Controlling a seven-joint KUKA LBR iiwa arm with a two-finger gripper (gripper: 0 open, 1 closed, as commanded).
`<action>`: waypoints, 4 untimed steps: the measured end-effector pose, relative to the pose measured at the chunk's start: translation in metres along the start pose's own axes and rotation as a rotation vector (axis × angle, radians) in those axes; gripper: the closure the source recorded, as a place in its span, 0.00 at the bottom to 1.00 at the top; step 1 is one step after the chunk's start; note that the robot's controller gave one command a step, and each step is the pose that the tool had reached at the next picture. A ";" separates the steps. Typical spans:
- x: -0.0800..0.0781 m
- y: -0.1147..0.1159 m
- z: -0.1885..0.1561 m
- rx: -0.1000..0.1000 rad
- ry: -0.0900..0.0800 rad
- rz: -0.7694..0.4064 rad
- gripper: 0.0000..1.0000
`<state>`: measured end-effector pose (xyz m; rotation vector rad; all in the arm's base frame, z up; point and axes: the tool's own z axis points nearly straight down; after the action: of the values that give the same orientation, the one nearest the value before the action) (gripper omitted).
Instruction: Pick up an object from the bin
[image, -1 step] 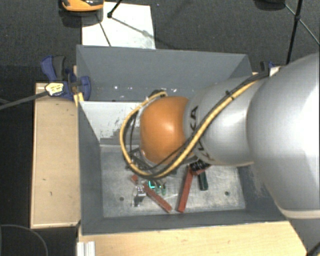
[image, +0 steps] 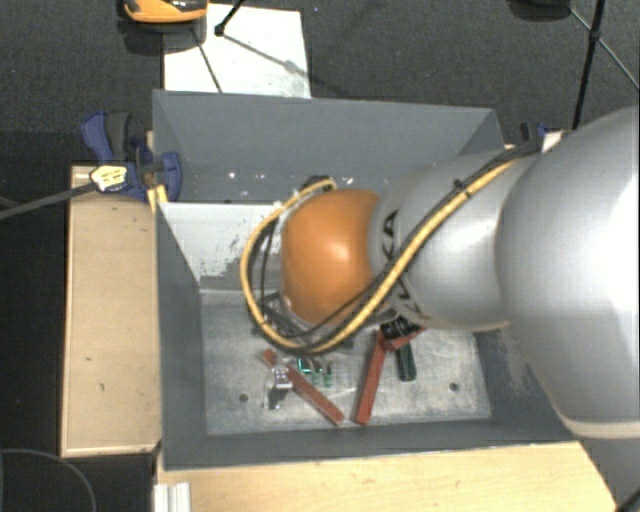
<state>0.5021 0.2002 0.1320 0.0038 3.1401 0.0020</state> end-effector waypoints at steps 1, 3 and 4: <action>-0.025 -0.063 0.058 -0.002 -0.008 -0.099 1.00; -0.034 -0.056 -0.027 0.000 0.000 -0.138 1.00; -0.033 -0.056 -0.027 0.000 0.000 -0.136 1.00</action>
Offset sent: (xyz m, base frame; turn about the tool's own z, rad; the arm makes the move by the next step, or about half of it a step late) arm 0.0000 0.0000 0.0000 0.0000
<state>0.5354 0.1445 0.1588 -0.2093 3.1329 0.0015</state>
